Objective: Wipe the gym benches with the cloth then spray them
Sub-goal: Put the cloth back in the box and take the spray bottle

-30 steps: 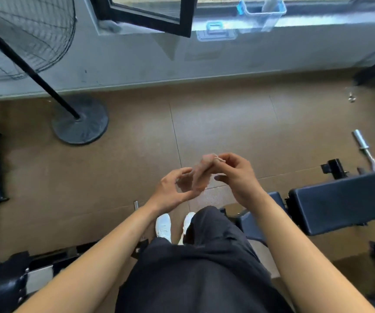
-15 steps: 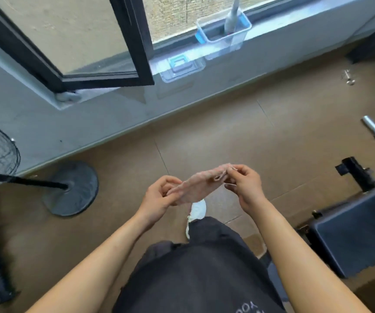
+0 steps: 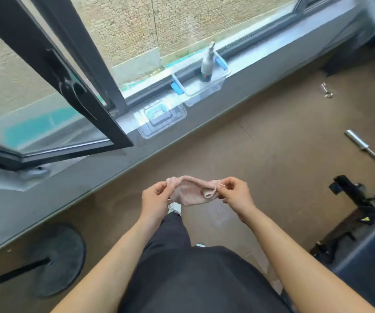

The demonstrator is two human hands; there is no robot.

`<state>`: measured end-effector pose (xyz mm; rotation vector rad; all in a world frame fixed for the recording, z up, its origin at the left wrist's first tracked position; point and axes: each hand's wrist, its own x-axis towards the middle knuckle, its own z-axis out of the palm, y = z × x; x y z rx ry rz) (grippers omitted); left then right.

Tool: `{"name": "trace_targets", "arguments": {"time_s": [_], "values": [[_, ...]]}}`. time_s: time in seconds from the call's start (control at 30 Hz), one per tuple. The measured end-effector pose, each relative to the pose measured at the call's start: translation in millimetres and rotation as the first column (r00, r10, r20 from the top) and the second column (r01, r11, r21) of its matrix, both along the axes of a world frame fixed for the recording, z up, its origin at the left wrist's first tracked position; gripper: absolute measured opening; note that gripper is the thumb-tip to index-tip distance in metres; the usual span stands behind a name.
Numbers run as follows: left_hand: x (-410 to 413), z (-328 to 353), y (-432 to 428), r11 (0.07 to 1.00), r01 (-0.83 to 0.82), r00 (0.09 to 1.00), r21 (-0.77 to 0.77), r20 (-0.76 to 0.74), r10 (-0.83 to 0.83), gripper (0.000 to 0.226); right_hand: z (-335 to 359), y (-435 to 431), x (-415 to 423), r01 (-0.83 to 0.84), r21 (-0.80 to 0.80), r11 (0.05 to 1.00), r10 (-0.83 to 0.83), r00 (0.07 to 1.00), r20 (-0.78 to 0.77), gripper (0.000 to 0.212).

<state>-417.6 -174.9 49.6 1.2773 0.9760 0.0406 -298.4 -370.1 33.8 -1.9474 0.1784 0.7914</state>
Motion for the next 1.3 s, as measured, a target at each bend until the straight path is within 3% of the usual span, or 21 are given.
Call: {"name": "trace_targets", "arguments": {"time_s": [0.2, 0.27, 0.37, 0.5, 0.6, 0.7, 0.83, 0.9, 0.97, 1.03, 1.2, 1.3], "values": [[115, -12, 99, 0.971, 0.118, 0.991, 0.206, -0.086, -0.102, 0.008, -12, 84, 94, -0.045, -0.049, 0.998, 0.046, 0.999, 0.024, 0.015], [153, -13, 132, 0.956, 0.161, 0.984, 0.245, -0.110, -0.137, 0.013, -16, 111, 124, -0.065, -0.049, 0.997, 0.066, 0.997, 0.026, 0.011], [204, -22, 170, 0.942, 0.146, 0.986, 0.301, -0.126, -0.112, 0.032, -25, 141, 166, -0.085, -0.033, 0.996, 0.085, 0.996, 0.010, 0.014], [260, -27, 199, 0.922, 0.144, 0.982, 0.359, -0.167, -0.088, 0.014, -43, 165, 224, -0.112, -0.046, 0.993, 0.112, 0.994, -0.018, 0.015], [291, -44, 217, 0.928, 0.127, 0.975, 0.351, -0.216, -0.052, 0.021, -54, 171, 271, -0.152, -0.056, 0.987, 0.151, 0.988, -0.029, 0.011], [319, -52, 232, 0.905, 0.143, 0.955, 0.401, -0.296, -0.019, 0.014, -58, 177, 330, -0.219, -0.057, 0.974, 0.217, 0.975, -0.041, 0.013], [336, -70, 244, 0.926, 0.167, 0.884, 0.339, -0.468, 0.012, 0.043, -57, 190, 412, -0.296, -0.079, 0.952, 0.296, 0.955, -0.010, 0.010], [342, -75, 241, 0.952, 0.102, 0.858, 0.289, -0.509, 0.062, 0.027, -58, 198, 453, -0.348, -0.109, 0.931, 0.350, 0.937, -0.001, 0.010], [353, -68, 230, 0.969, 0.082, 0.878, 0.233, -0.478, 0.041, 0.007, -62, 208, 492, -0.408, -0.161, 0.898, 0.418, 0.908, 0.025, 0.017], [364, -62, 218, 0.976, 0.080, 0.893, 0.201, -0.450, 0.020, 0.015, -68, 219, 526, -0.436, -0.238, 0.868, 0.457, 0.889, 0.037, 0.034], [390, -41, 180, 0.981, 0.107, 0.929, 0.160, -0.369, -0.041, 0.019, -75, 253, 579, -0.277, -0.364, 0.889, 0.326, 0.942, 0.079, 0.077], [401, -32, 164, 0.979, 0.142, 0.941, 0.150, -0.327, -0.086, 0.018, -88, 269, 596, -0.336, -0.400, 0.853, 0.361, 0.932, -0.014, 0.070]]}}
